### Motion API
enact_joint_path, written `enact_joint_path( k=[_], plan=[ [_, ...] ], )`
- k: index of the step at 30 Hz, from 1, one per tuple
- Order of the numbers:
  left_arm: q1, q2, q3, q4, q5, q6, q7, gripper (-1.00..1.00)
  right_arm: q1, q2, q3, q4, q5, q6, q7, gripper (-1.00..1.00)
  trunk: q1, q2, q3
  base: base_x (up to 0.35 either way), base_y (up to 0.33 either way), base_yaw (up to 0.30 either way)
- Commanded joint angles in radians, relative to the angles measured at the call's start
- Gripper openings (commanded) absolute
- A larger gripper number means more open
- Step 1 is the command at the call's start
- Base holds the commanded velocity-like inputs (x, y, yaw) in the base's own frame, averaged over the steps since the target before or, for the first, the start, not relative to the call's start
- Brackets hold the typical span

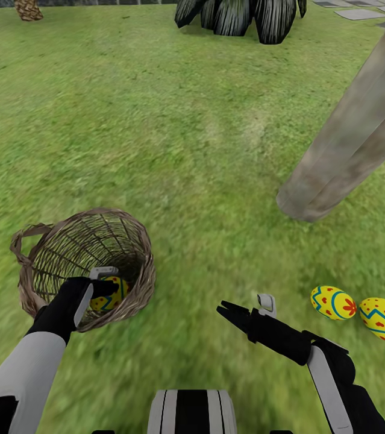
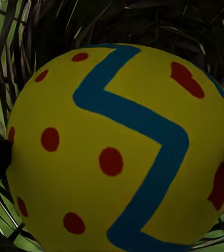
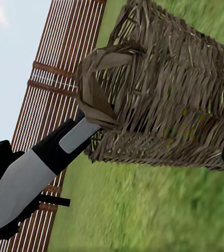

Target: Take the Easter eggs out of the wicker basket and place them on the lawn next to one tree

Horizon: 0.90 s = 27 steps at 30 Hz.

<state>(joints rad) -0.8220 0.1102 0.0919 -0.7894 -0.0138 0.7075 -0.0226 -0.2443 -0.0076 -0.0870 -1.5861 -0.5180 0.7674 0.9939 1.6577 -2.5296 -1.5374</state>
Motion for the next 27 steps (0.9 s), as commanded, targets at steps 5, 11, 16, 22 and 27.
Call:
enact_joint_path(
  k=[5,11,16,22,27],
  plan=[
    [0.0,0.0,0.003,0.006,-0.001,0.007,-0.003,-1.0,0.0,0.0,0.0,0.0,-0.004,0.006,0.0,1.0,-0.001,0.0,0.011,0.0,0.0,0.0],
    [0.0,0.0,0.004,0.004,0.0,0.007,-0.003,-1.0,-0.001,0.0,0.0,0.0,-0.004,0.006,0.001,1.0,-0.002,0.001,0.015,0.0,0.0,0.0],
    [0.0,0.0,0.005,0.008,0.0,0.009,-0.005,-1.0,0.0,0.0,0.0,0.0,-0.004,0.006,0.0,1.0,-0.003,0.001,0.023,0.0,0.0,0.0],
    [0.0,0.0,0.005,0.01,-0.003,0.013,-0.006,-1.0,0.0,0.0,0.0,0.0,-0.004,0.006,0.001,1.0,-0.006,0.003,0.046,0.0,0.0,0.0],
    [-0.001,0.0,0.005,0.011,-0.005,0.017,-0.007,-1.0,-0.001,0.0,0.0,0.0,-0.004,0.006,0.001,1.0,-0.008,0.004,0.065,0.0,0.0,0.0]
  ],
)
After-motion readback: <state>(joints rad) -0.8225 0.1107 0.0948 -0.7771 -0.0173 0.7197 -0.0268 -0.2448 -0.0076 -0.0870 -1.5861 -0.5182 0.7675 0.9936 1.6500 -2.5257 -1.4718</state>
